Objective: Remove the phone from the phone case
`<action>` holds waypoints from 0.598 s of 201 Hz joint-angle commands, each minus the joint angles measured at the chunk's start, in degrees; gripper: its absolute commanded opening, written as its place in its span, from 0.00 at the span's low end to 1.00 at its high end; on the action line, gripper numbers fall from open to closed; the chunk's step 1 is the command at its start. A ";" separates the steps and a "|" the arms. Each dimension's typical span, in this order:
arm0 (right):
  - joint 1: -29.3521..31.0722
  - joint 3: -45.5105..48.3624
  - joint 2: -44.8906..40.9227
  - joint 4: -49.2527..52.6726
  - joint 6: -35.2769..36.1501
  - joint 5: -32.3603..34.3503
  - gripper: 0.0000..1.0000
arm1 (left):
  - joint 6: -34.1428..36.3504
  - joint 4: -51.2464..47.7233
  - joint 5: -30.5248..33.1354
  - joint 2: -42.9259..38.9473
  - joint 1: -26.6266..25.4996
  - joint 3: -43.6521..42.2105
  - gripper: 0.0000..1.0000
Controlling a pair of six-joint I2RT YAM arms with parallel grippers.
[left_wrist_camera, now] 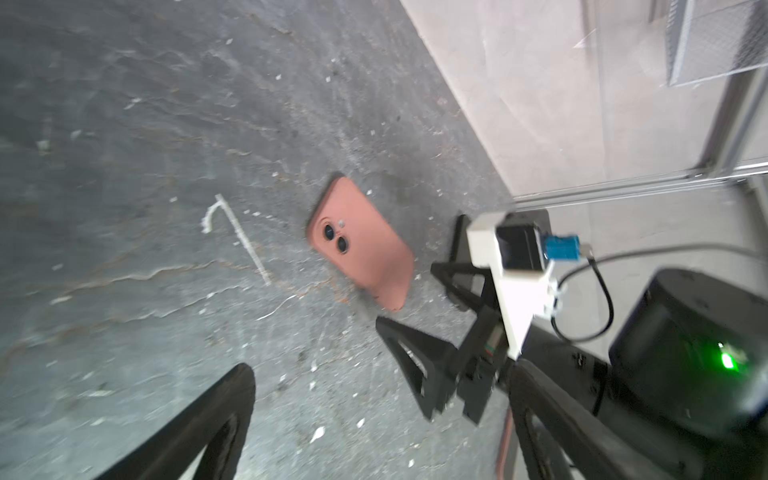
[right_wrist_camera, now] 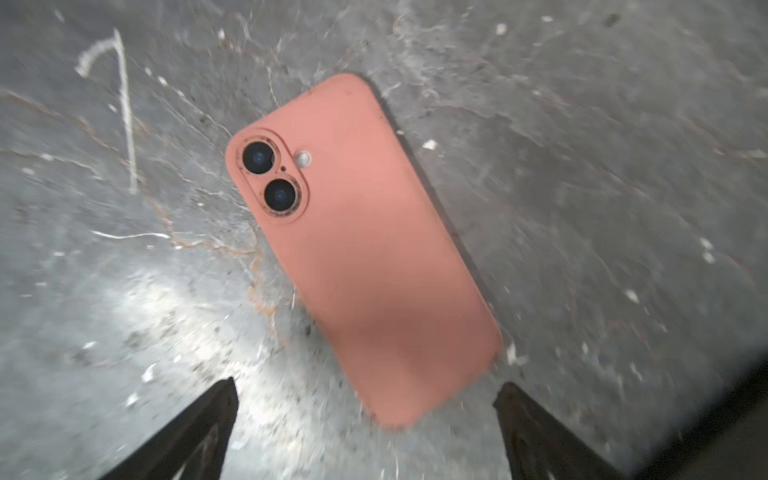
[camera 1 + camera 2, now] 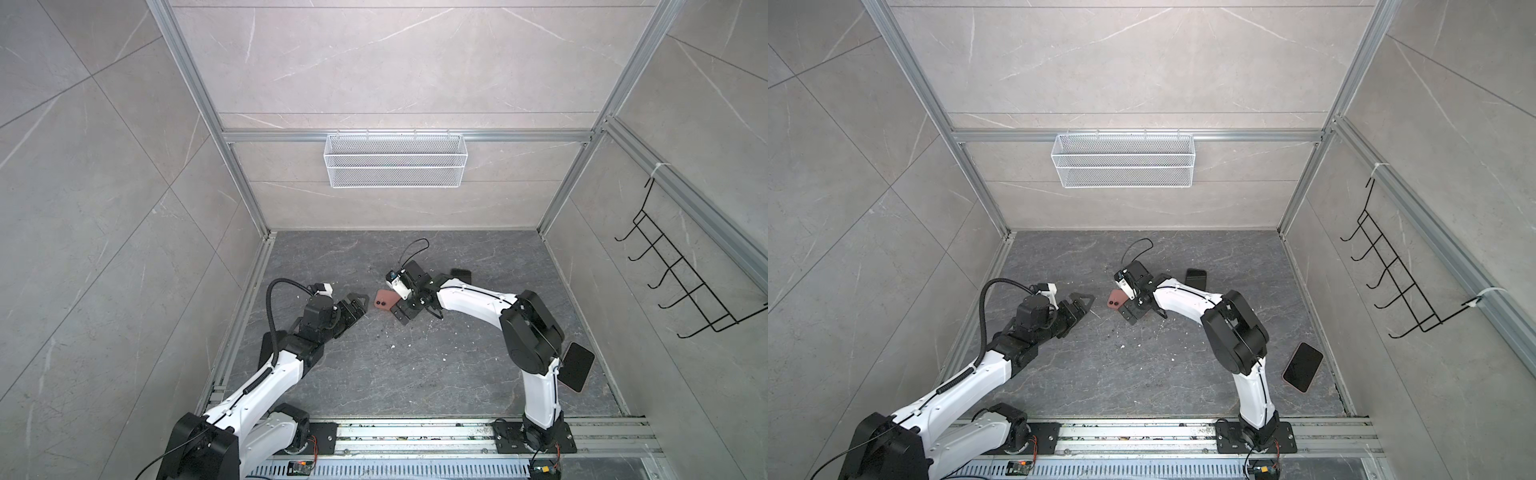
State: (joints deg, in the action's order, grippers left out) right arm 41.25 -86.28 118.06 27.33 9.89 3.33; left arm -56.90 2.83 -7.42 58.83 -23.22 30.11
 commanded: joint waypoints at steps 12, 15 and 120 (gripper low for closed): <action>-1.08 -5.34 4.44 2.98 7.56 2.12 0.99 | 4.17 -5.99 2.40 -2.27 -0.16 1.12 0.97; -1.15 -5.63 4.74 3.13 7.79 2.05 0.99 | 4.31 -6.14 2.45 -2.23 -0.10 1.02 0.97; -3.22 -13.08 12.29 12.47 10.43 -5.86 0.90 | 4.52 -3.82 1.80 0.89 -0.10 1.18 0.97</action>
State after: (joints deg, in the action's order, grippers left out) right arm 38.30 -98.96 128.29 35.22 19.55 -0.58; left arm -53.71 -2.35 -6.07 59.00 -23.22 30.11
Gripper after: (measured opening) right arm 0.924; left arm 0.973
